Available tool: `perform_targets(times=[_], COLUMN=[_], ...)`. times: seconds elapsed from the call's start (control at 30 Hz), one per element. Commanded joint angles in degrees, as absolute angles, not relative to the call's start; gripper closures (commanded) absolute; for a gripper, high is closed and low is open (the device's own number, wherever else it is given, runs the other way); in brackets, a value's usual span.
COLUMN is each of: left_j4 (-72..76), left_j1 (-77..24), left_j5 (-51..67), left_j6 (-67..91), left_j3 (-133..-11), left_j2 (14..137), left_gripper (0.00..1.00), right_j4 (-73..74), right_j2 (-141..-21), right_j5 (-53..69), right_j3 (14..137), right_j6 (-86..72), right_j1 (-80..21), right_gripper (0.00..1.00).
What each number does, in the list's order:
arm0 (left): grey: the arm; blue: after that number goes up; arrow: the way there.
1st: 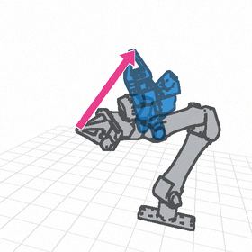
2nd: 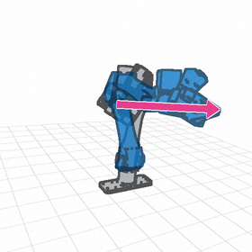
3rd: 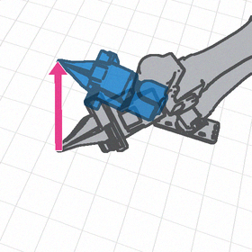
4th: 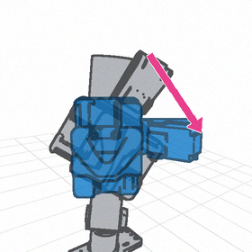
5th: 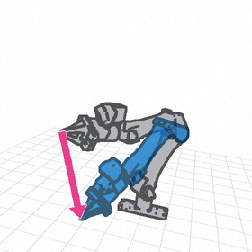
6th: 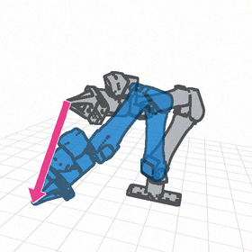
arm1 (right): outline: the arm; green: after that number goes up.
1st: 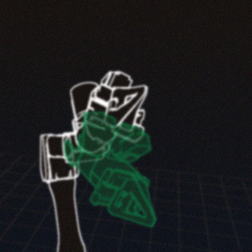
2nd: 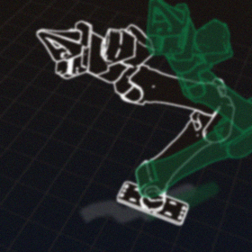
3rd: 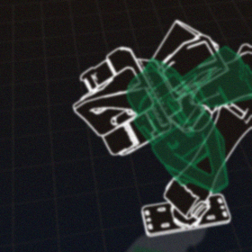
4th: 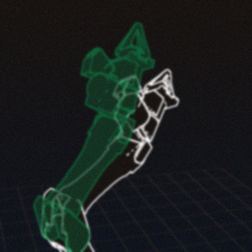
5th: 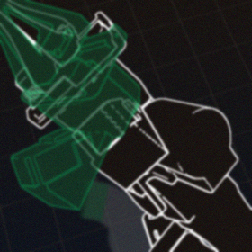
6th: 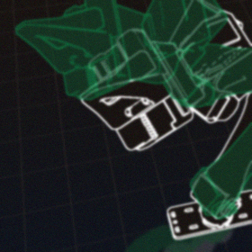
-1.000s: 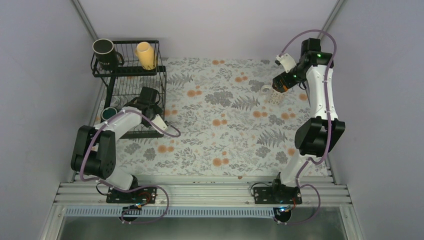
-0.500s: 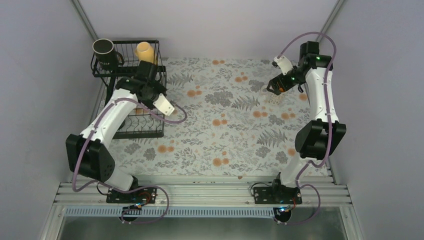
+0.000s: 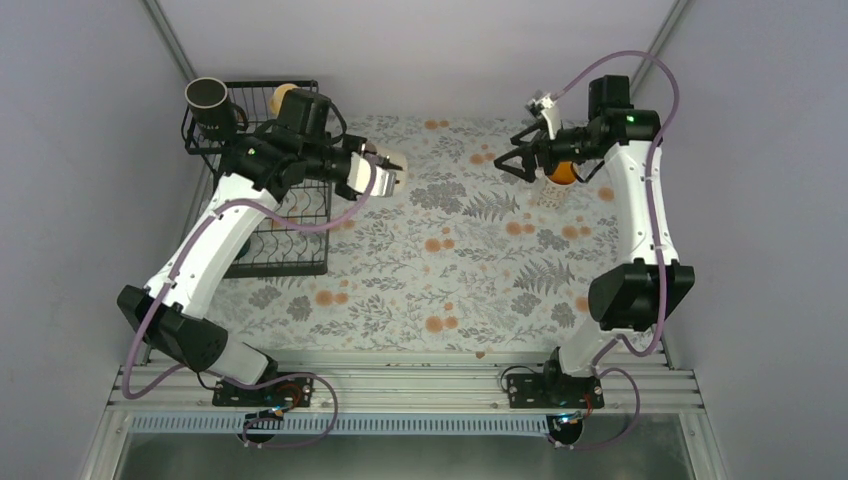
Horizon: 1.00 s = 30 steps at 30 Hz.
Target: Unload the cups from the dish rack
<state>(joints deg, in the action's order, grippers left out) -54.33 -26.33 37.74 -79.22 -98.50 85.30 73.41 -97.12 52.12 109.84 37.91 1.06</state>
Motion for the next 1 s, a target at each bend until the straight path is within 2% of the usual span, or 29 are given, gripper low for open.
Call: perform_targets(times=[0.0,0.37,0.63,0.97], left_j4=[-30.3,-11.5,-5.9,-0.8], left_j1=[-26.7,-27.2,-27.4,-27.5], left_j5=[50.9,71.2,78.1,80.5], left_j6=[-61.3,-29.4,-22.4,-17.3], left_j3=[-95.6,-104.2,-106.8,-111.2], left_j2=[82.9,93.9,99.1,104.8], left_gripper=[0.98,0.98,0.98,0.98], right_j4=[73.1,62.4,58.2,60.4], right_j2=[-99.0,-99.7,-103.4,-107.3], right_j5=[65.5,60.8,64.8,71.3], right_j3=[113.5,111.7,113.8,117.7], right_j6=[36.5,36.1,32.0,31.9], right_j1=[-0.1,-4.3,-5.7,-7.9], right_gripper=[0.0,0.0,0.0,0.0])
